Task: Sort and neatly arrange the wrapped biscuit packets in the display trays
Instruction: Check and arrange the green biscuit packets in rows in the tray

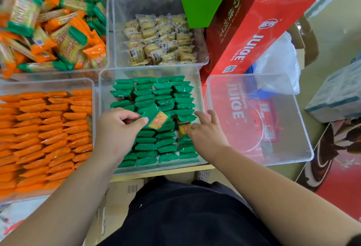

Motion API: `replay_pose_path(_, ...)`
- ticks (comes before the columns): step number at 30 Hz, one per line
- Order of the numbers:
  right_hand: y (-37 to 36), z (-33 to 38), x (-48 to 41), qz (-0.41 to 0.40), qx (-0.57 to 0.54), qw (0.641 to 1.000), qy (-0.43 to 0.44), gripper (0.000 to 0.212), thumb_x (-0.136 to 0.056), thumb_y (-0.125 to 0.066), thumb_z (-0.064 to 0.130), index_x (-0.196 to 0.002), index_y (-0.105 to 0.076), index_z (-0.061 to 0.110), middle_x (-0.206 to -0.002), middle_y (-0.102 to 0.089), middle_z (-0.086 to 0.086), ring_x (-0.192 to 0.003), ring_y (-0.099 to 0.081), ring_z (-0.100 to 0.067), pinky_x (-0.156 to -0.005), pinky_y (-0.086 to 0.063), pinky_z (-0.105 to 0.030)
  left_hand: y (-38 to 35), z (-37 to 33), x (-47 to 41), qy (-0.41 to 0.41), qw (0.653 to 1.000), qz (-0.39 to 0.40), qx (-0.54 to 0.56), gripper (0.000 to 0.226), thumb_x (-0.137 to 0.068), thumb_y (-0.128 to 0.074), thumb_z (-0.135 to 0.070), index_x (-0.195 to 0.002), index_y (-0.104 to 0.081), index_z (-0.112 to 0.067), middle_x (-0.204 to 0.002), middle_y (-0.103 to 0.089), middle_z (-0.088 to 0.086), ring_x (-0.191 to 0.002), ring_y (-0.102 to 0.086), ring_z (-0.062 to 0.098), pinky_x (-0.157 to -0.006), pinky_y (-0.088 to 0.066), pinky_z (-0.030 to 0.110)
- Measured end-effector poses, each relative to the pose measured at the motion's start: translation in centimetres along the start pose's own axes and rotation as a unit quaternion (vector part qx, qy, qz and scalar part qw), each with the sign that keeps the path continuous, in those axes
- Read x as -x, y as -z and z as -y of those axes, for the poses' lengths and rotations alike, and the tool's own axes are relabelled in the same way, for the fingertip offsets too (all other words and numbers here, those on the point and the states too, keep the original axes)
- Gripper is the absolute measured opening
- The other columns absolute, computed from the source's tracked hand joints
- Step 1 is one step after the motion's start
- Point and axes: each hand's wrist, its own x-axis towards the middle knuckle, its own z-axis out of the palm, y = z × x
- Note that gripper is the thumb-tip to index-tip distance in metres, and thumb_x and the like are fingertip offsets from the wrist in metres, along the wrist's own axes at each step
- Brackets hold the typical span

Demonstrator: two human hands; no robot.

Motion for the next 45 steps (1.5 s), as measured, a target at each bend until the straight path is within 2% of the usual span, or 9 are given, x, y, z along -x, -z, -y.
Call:
replay_pose_path(11,0.2,0.2,-1.1,0.011,-0.013,0.999,-0.033,0.021,-0.089,-0.057,0.010,-0.098,-0.072,0.021,-0.106,-0.065,0.000,-0.139,-0.027,-0.032,-0.117,0.002,-0.063,-0.2,0.7,2.2,0.031,0.999,0.021,0.021,0.014,-0.081,-0.082,-0.019,-0.083,-0.071,-0.027,-0.089,-0.069,0.001,-0.087,-0.064,0.017,-0.076,-0.053,0.033)
replay_pose_path(15,-0.9,-1.1,0.4,-0.128,-0.049,0.990,-0.014,0.009,-0.087,-0.069,0.026,-0.091,-0.077,0.028,-0.101,-0.072,0.005,-0.135,-0.043,-0.030,-0.112,-0.017,-0.057,-0.3,0.4,2.9,0.028,0.999,0.034,0.020,0.013,-0.081,-0.082,-0.019,-0.085,-0.072,-0.026,-0.088,-0.069,-0.002,-0.085,-0.064,0.013,-0.071,-0.047,0.024)
replay_pose_path(19,0.0,-2.6,3.5,-0.282,-0.303,0.909,-0.055,0.018,-0.091,-0.068,0.034,-0.100,-0.078,0.021,-0.099,-0.074,0.009,-0.113,-0.060,-0.021,-0.093,-0.045,-0.043,-0.3,-1.3,4.1,0.049,0.996,0.049,0.053,0.021,-0.081,-0.082,-0.018,-0.078,-0.069,-0.035,-0.083,-0.071,-0.008,-0.081,-0.066,0.011,-0.074,-0.050,0.027)
replay_pose_path(22,2.6,-2.8,5.8,-0.164,-0.560,0.802,-0.130,0.025,-0.095,-0.067,0.035,-0.114,-0.073,0.021,-0.101,-0.074,0.012,-0.095,-0.065,-0.003,-0.078,-0.051,-0.020,-0.5,-3.4,5.1,0.072,0.984,0.073,0.144,0.015,-0.085,-0.076,-0.008,-0.085,-0.071,-0.023,-0.078,-0.075,0.001,-0.075,-0.072,0.019,-0.077,-0.057,0.034)
replay_pose_path(24,3.7,-2.8,7.2,-0.114,-0.683,0.710,-0.127,0.017,-0.095,-0.068,0.022,-0.109,-0.074,0.015,-0.090,-0.076,0.003,-0.082,-0.069,-0.006,-0.069,-0.053,-0.021,-0.8,-5.0,5.7,0.087,0.966,0.088,0.226,0.015,-0.088,-0.070,-0.001,-0.092,-0.069,-0.016,-0.082,-0.077,0.000,-0.076,-0.074,0.018,-0.076,-0.058,0.036)
replay_pose_path(28,5.3,-3.2,9.3,-0.184,-0.763,0.605,-0.132,0.010,-0.089,-0.071,0.004,-0.095,-0.075,0.011,-0.081,-0.075,-0.005,-0.070,-0.066,-0.011,-0.065,-0.054,-0.024,-0.7,-7.1,6.1,0.073,0.955,0.117,0.262,0.023,-0.091,-0.063,0.005,-0.099,-0.065,-0.016,-0.088,-0.078,0.004,-0.079,-0.075,0.023,-0.074,-0.058,0.036)
replay_pose_path(35,7.4,-4.0,10.8,-0.173,-0.841,0.508,-0.072,0.010,-0.073,-0.081,0.017,-0.075,-0.071,0.018,-0.079,-0.071,-0.006,-0.072,-0.064,-0.014,-0.065,-0.052,-0.028,-1.1,-7.5,6.4,0.100,0.927,0.169,0.321,0.012,-0.093,-0.057,0.001,-0.099,-0.059,-0.009,-0.098,-0.077,0.010,-0.076,-0.075,0.029,-0.061,-0.057,0.030)
replay_pose_path(41,8.2,-4.2,10.8,-0.177,-0.869,0.461,-0.028,0.010,-0.075,-0.073,0.012,-0.068,-0.071,0.019,-0.070,-0.061,-0.003,-0.061,-0.051,-0.010,-0.060,-0.044,-0.021,-2.1,-6.8,6.8,0.151,0.869,0.196,0.428,0.024,-0.069,-0.070,-0.013,-0.087,-0.054,-0.013,-0.090,-0.076,0.014,-0.066,-0.074,0.026,-0.053,-0.058,0.028)
replay_pose_path(45,7.5,-5.4,10.2,-0.189,-0.880,0.431,-0.063,0.016,-0.079,-0.077,0.012,-0.069,-0.070,0.022,-0.080,-0.066,-0.006,-0.070,-0.054,-0.015,-0.065,-0.044,-0.025,-2.1,-7.6,7.1,0.107,0.886,0.193,0.407,0.030,-0.064,-0.073,-0.016,-0.084,-0.052,-0.009,-0.094,-0.075,0.017,-0.074,-0.075,0.029,-0.059,-0.059,0.029)
